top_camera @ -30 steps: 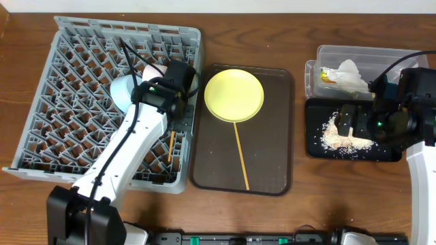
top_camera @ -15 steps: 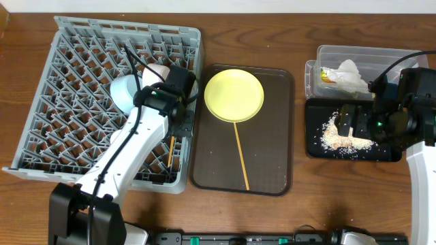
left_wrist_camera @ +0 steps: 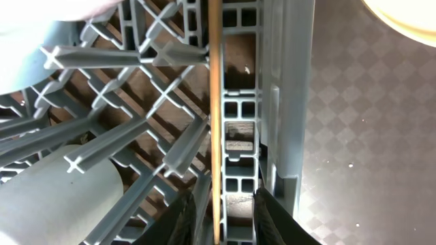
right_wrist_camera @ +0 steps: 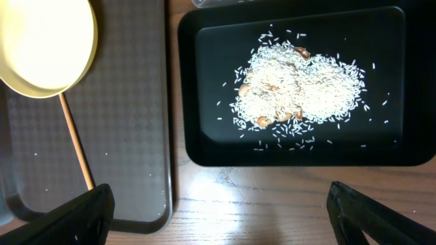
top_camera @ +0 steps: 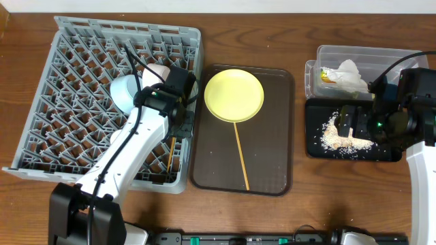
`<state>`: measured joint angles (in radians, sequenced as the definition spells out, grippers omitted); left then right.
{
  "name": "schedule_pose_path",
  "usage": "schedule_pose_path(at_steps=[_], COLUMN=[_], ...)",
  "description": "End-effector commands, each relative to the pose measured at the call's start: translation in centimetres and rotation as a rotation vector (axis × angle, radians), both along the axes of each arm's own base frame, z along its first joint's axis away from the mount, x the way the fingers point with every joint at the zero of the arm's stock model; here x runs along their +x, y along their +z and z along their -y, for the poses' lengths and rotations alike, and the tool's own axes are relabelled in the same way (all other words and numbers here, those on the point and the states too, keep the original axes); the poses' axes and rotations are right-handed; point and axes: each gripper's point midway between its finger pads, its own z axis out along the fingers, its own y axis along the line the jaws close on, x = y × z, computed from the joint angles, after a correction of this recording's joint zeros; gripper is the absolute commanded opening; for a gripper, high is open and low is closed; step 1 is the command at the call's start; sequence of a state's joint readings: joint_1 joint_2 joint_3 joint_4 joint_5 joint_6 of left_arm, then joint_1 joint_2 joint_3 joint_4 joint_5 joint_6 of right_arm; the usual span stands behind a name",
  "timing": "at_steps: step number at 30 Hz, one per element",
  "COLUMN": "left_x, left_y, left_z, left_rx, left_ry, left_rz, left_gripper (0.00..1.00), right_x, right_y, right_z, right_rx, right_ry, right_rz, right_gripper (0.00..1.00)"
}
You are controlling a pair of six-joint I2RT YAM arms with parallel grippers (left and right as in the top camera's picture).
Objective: Sort waste into correct bins and load items into the dishwasher
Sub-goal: 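Carry the chopstick into the dish rack and release it upright, then grasp the second wooden chopstick with the left gripper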
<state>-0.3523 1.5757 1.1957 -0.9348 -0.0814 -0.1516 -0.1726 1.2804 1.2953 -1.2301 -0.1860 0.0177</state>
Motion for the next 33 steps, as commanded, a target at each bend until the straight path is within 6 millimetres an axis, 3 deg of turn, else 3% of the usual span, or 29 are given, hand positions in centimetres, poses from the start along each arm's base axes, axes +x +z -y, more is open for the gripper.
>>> schedule_pose_path(at_steps=[1,6,10,19,25,33], left_x=[0.9,0.7,-0.3,-1.6,-2.4,-3.2], left_y=[3.1,6.6,6.1,-0.5,-6.5,-10.1], left_z=[1.9,6.8,9.8,15.1,16.5,16.8], left_rx=[-0.103,-0.327,-0.399,-0.389,-0.304,-0.252], left_ry=[-0.030,-0.106,0.029,0.174,0.201,0.197], left_rz=[0.072,0.156,0.117,-0.039,-0.149,-0.212], left_gripper=[0.30,0.45,0.49,0.50,0.50,0.50], right_x=[0.2,0.2,0.2,0.2,0.2,0.2], right_y=[0.7,0.7,0.7,0.7,0.7,0.7], right_z=[0.3,0.3,0.3,0.3,0.3,0.3], right_rx=[-0.005,-0.005,-0.004,-0.004,-0.004,-0.004], right_ry=[-0.014,-0.014,-0.014,-0.014,-0.014,-0.014], right_rz=[0.020,0.020,0.020,0.020,0.020,0.020], right_gripper=[0.98,0.98,0.98,0.98,0.98,0.98])
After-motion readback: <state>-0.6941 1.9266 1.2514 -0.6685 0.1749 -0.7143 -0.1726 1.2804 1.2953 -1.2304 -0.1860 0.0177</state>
